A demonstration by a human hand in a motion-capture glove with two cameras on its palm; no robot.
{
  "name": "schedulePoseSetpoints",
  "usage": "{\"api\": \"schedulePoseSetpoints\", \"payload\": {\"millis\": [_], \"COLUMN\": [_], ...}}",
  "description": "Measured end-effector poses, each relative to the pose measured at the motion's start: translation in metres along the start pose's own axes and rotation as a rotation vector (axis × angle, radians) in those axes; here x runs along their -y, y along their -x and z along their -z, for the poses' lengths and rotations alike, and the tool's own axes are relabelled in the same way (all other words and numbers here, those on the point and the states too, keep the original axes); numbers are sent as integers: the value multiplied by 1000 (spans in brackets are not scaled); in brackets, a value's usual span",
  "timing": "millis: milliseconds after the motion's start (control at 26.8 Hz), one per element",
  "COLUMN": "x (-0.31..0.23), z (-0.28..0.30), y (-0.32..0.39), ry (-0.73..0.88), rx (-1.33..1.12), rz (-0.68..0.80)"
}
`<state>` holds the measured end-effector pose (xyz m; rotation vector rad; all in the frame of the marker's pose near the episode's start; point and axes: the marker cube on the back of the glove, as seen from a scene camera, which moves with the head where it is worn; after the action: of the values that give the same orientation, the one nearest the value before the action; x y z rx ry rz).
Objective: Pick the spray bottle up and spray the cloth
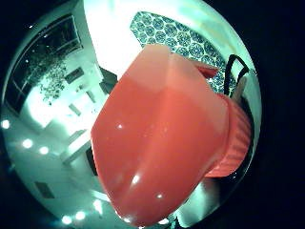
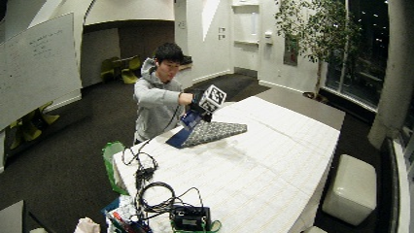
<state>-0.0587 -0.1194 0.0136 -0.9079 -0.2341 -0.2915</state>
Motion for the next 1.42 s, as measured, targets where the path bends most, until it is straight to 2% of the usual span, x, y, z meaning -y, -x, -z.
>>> {"api": "schedulePoseSetpoints", "payload": {"millis": [187,634,1045,1232,1418], "x": [6,-27,6,7,1], "z": [-14,11,-27,-23,2], "y": [-1,43,18,38,106], "ry": [31,-16,92,56,-105], "rx": [-19,-96,-91,-46,39], "rz": [-21,-37,-70,26,230]}}
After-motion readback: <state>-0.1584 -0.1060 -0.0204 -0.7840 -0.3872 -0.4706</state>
